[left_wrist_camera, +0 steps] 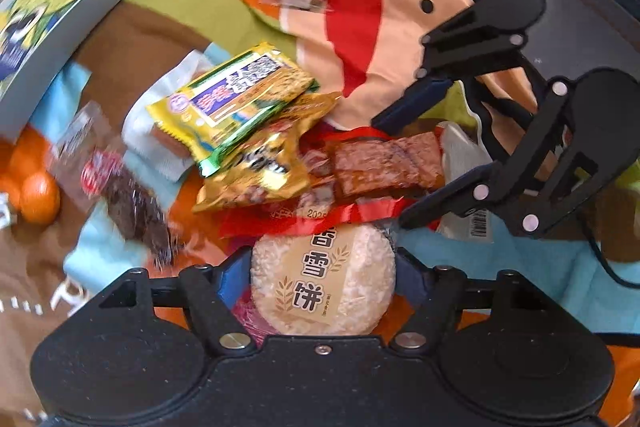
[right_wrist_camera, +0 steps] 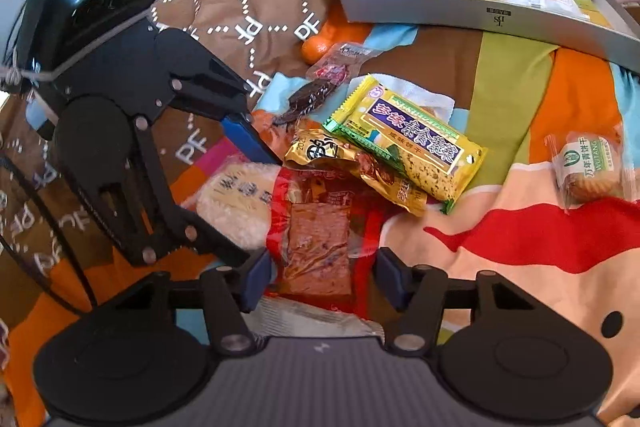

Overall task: Organize snacks
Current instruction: 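Grasp the round rice cracker with the left gripper while the right grasps the red spicy strip pack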

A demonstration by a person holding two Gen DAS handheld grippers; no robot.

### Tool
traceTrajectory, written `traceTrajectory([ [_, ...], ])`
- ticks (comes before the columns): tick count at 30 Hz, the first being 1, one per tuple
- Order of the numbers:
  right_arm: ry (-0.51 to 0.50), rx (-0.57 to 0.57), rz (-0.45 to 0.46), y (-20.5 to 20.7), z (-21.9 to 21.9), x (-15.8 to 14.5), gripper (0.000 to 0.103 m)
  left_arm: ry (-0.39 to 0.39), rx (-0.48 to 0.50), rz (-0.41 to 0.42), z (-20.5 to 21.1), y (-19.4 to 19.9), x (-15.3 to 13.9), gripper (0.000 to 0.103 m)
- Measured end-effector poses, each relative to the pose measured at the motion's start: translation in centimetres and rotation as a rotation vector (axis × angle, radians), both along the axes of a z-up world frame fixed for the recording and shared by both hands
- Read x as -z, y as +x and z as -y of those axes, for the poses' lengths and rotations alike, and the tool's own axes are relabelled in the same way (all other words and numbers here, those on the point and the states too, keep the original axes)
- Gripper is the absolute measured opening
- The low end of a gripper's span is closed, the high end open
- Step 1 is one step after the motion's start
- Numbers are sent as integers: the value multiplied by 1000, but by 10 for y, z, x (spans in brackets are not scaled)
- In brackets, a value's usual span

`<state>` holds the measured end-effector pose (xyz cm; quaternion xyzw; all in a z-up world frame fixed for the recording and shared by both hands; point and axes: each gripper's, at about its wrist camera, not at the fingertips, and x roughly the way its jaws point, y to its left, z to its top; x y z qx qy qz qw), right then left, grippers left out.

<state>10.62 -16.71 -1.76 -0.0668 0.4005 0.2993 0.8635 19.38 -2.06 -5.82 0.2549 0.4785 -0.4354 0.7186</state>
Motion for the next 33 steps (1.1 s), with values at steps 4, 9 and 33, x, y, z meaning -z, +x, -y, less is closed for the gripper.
traceTrajectory([
  [4, -29, -22, -4, -7, 3, -2, 61, -11, -185, -25, -9, -8, -1, 76],
  [9, -41, -32, -25, -4, 3, -5, 71, 0, -401, -58, -14, -18, -4, 76],
  [33, -105, -61, 80, -24, -11, 2, 51, 14, -503, -65, -15, -33, -6, 75],
])
